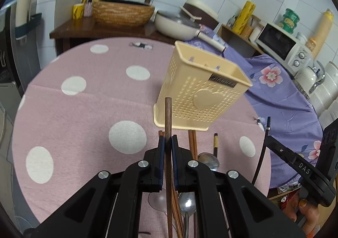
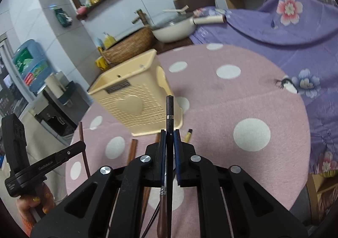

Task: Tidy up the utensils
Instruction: 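Lift the black chopstick into the beige basket with the right tool while the left tool inserts the wooden chopstick, then open both tools to release the chopsticks into the basket, then grasp the gold-banded black chopstick with the right tool while the left tool grasps a metal spoon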

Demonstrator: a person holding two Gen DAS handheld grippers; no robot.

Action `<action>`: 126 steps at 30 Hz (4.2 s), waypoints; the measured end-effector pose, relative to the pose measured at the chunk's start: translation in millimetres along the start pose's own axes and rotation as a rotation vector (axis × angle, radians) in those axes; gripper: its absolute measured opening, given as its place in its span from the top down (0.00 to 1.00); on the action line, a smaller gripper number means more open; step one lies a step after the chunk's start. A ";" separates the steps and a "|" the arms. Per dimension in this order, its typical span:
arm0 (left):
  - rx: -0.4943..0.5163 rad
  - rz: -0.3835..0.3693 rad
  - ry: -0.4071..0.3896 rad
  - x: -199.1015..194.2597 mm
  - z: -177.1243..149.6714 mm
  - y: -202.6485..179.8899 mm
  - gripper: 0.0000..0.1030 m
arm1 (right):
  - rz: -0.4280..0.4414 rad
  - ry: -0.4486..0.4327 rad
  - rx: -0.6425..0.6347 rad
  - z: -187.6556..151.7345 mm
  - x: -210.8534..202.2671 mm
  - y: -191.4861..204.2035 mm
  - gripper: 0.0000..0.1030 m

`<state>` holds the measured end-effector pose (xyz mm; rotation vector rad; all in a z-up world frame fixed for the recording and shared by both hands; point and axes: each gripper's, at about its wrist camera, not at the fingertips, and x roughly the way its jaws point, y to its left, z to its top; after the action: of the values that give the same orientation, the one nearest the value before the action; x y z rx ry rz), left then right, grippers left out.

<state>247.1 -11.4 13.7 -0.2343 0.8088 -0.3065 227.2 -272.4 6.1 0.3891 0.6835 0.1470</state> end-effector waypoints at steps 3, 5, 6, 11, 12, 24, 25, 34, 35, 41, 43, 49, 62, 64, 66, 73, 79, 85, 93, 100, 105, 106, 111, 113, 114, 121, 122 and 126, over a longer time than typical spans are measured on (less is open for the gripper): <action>0.015 0.001 -0.059 -25.2 -5.3 -4.0 0.94 | 0.034 -0.050 -0.057 -2.9 -29.1 14.5 0.92; 0.027 0.006 -0.095 -39.9 -9.2 -7.0 0.94 | 0.053 -0.069 -0.092 -6.6 -44.4 22.7 0.92; 0.034 0.011 -0.110 -46.4 -10.6 -7.8 0.94 | 0.059 -0.077 -0.103 -8.2 -50.6 25.4 0.92; 0.057 0.033 -0.171 -70.6 -16.0 -11.3 0.94 | 0.062 -0.111 -0.164 -12.9 -76.5 38.2 0.92; 0.061 0.034 -0.181 -74.6 -16.3 -11.6 0.94 | 0.066 -0.115 -0.175 -13.1 -80.6 40.8 0.92; 0.082 0.047 -0.255 -99.8 -3.3 -19.8 0.94 | 0.122 -0.157 -0.192 2.6 -105.1 53.5 0.92; 0.084 0.047 -0.260 -100.5 -0.2 -20.4 0.94 | 0.126 -0.159 -0.194 5.5 -105.1 54.8 0.92; 0.111 0.027 -0.300 -105.3 45.8 -37.4 0.94 | 0.141 -0.164 -0.226 54.0 -95.0 74.1 0.92; 0.114 0.020 -0.308 -107.1 55.7 -40.7 0.94 | 0.141 -0.168 -0.231 63.5 -94.4 77.2 0.92; 0.113 -0.013 -0.387 -120.7 124.5 -61.1 0.94 | 0.151 -0.234 -0.206 136.2 -98.1 93.0 0.92; 0.105 -0.021 -0.417 -122.8 144.9 -66.8 0.94 | 0.141 -0.275 -0.202 161.3 -99.7 99.1 0.92; 0.128 0.030 -0.454 -99.9 179.9 -88.7 0.94 | 0.062 -0.321 -0.202 203.4 -73.4 105.5 0.92; 0.109 0.127 -0.291 4.7 130.7 -64.9 0.94 | -0.013 -0.156 -0.144 153.2 26.1 65.0 0.92; 0.117 0.140 -0.280 11.1 124.9 -64.0 0.94 | -0.011 -0.141 -0.137 149.7 31.6 61.4 0.92; 0.128 0.150 -0.278 16.5 119.6 -65.1 0.94 | -0.013 -0.131 -0.129 147.3 35.4 58.4 0.92; 0.137 0.168 -0.264 27.4 109.1 -62.7 0.94 | -0.020 -0.130 -0.111 145.9 40.6 52.0 0.92; 0.131 0.166 -0.268 28.0 106.1 -60.5 0.94 | -0.039 -0.135 -0.099 146.3 41.3 49.1 0.92; 0.124 0.154 -0.295 19.2 102.6 -60.8 0.55 | -0.047 -0.133 -0.105 144.0 39.4 46.9 0.81; 0.151 0.155 -0.357 -11.3 83.5 -58.2 0.20 | -0.069 -0.187 -0.144 127.4 12.4 44.2 0.44; 0.176 0.229 -0.330 -30.6 46.3 -36.2 0.10 | -0.077 -0.050 -0.134 84.4 7.4 23.5 0.37; 0.137 0.272 -0.191 -17.4 9.2 -6.5 0.11 | -0.123 0.092 -0.117 27.6 24.5 6.1 0.37; 0.126 0.273 -0.166 -14.7 0.8 -1.2 0.12 | -0.131 0.114 -0.121 16.8 28.2 4.8 0.37; 0.094 0.254 -0.066 -4.2 -37.8 11.5 0.19 | -0.144 0.200 -0.153 -32.2 41.1 3.7 0.37; 0.101 0.249 -0.044 -2.7 -48.9 10.7 0.23 | -0.142 0.216 -0.151 -44.8 42.6 3.7 0.37; 0.101 0.249 -0.033 -1.8 -53.4 11.0 0.26 | -0.139 0.226 -0.150 -50.7 43.1 3.3 0.37; 0.022 0.211 0.060 8.6 -79.6 23.9 0.42 | -0.160 0.256 -0.160 -70.3 48.0 5.7 0.40; 0.014 0.213 0.067 10.2 -81.8 25.0 0.43 | -0.174 0.251 -0.156 -69.2 48.9 5.5 0.43; -0.012 0.201 0.078 13.5 -87.4 24.9 0.44 | -0.202 0.243 -0.092 -56.5 57.3 -2.0 0.50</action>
<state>195.8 -0.7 -61.8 -0.1512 0.9043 -0.1222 235.1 -242.4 -68.2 0.2136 0.9476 0.0333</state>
